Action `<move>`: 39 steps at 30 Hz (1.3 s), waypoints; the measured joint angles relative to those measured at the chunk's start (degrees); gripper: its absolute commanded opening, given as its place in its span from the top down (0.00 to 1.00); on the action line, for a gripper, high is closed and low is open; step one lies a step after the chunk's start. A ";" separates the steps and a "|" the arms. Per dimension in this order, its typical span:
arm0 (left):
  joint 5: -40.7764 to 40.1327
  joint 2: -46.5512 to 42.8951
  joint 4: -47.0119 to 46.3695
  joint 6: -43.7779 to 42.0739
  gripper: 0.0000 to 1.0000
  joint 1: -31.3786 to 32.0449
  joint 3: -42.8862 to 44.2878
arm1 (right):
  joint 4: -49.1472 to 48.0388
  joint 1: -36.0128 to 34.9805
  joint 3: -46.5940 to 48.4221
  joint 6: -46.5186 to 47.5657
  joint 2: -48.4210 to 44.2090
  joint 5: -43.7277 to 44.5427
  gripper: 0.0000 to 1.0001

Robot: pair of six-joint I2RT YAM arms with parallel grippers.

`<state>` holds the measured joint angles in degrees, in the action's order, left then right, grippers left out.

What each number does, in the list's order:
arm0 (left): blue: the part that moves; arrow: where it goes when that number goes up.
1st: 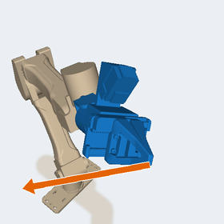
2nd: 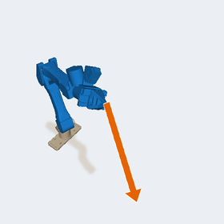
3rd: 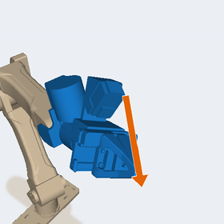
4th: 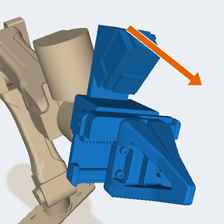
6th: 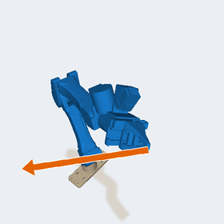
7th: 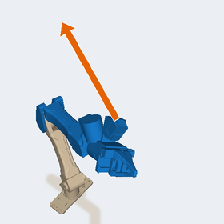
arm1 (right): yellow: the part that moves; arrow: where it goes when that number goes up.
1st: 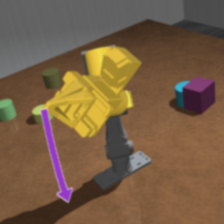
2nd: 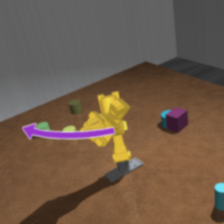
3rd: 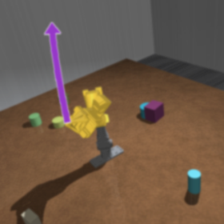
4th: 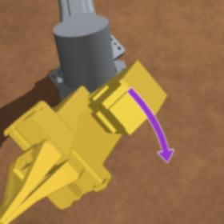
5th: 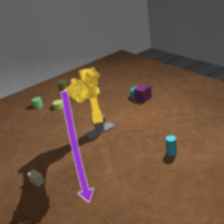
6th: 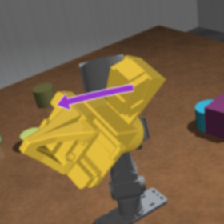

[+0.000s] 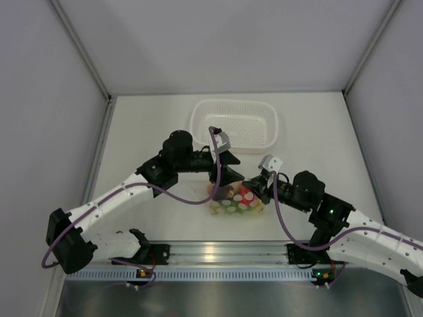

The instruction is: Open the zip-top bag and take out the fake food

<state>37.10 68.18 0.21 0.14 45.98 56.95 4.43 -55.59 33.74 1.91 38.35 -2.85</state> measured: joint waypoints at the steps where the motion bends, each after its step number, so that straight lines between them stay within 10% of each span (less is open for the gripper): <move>1: 0.20 0.20 0.04 -0.57 0.39 0.07 0.46 | 0.00 0.00 0.00 0.00 0.09 -0.13 1.00; 21: 8.57 4.52 3.10 -6.25 0.49 1.07 3.96 | 2.05 0.02 1.22 -3.96 0.96 0.20 1.00; 30: 8.74 5.27 3.32 -6.84 0.98 1.09 3.96 | 3.32 0.20 2.38 -5.60 1.90 1.49 1.00; 39: 8.02 5.40 4.74 -9.86 1.00 1.29 4.92 | 3.69 0.92 2.14 -6.99 0.33 3.08 1.00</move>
<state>45.12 73.58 4.95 -9.72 47.27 61.87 8.12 -54.68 35.88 -5.08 38.68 0.23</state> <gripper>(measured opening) 0.071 0.006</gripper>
